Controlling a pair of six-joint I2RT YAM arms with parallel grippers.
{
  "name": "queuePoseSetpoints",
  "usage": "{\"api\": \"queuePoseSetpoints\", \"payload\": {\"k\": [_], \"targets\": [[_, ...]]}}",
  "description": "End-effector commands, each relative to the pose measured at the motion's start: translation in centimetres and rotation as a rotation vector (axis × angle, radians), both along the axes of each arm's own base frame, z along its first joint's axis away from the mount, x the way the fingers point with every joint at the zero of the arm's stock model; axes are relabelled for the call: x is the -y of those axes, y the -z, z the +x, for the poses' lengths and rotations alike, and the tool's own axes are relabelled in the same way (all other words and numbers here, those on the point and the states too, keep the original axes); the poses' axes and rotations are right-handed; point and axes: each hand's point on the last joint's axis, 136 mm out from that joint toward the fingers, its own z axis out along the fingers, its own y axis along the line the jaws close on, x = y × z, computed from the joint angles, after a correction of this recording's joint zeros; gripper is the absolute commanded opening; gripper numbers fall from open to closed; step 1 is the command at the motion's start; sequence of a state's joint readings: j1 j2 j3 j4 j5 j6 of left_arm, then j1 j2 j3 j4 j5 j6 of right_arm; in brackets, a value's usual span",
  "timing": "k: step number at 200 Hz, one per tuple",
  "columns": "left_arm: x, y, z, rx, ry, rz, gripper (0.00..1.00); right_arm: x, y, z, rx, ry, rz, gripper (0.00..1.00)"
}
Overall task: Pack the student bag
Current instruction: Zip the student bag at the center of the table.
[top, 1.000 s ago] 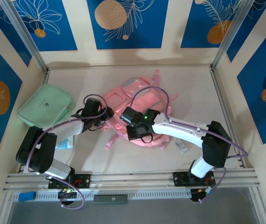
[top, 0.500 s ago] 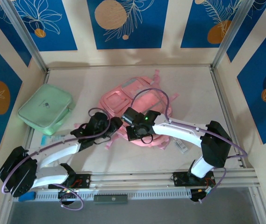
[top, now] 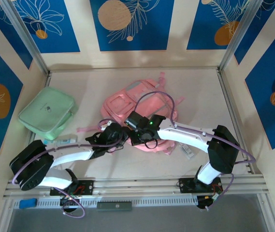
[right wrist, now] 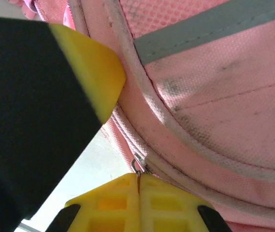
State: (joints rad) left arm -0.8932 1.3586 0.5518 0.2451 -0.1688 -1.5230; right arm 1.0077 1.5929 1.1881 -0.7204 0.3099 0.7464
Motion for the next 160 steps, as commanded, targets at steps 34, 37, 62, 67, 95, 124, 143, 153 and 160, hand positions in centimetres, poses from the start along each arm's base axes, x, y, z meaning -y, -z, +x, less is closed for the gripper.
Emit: {"api": "queuePoseSetpoints", "payload": {"k": [34, 37, 62, 67, 95, 124, 143, 153, 160], "targets": [[-0.9, -0.8, 1.6, 0.055, -0.083, 0.040, 0.05, -0.7, -0.8, -0.6, 0.009, -0.059, -0.005, 0.00], [-1.1, -0.8, 1.7, 0.059, -0.085, 0.047, 0.03, -0.5, -0.8, -0.6, 0.010, -0.060, -0.011, 0.00], [-2.7, -1.3, 1.9, 0.075, -0.087, 0.123, 0.00, 0.8, -1.0, -0.8, 0.020, -0.073, -0.063, 0.00], [-3.0, -1.3, 2.0, 0.076, -0.086, 0.137, 0.00, 1.0, -1.1, -0.9, 0.021, -0.076, -0.072, 0.00], [-5.0, -1.7, 2.9, 0.083, -0.093, 0.171, 0.00, 3.0, -1.2, -1.1, 0.013, -0.084, -0.125, 0.00], [-7.3, -2.5, 4.5, 0.079, -0.044, 0.234, 0.00, 5.6, -1.2, -1.1, 0.009, -0.050, -0.162, 0.00], [-7.9, -2.9, 5.5, 0.095, 0.009, 0.249, 0.00, 7.1, -1.3, -0.8, 0.004, -0.012, -0.155, 0.00], [-7.8, -3.2, 6.3, 0.103, 0.042, 0.250, 0.00, 7.6, -1.2, -0.7, -0.009, 0.009, -0.151, 0.00], [-7.7, -3.4, 6.7, 0.112, 0.076, 0.251, 0.00, 7.5, -1.3, -0.7, -0.020, 0.016, -0.146, 0.00]]}}
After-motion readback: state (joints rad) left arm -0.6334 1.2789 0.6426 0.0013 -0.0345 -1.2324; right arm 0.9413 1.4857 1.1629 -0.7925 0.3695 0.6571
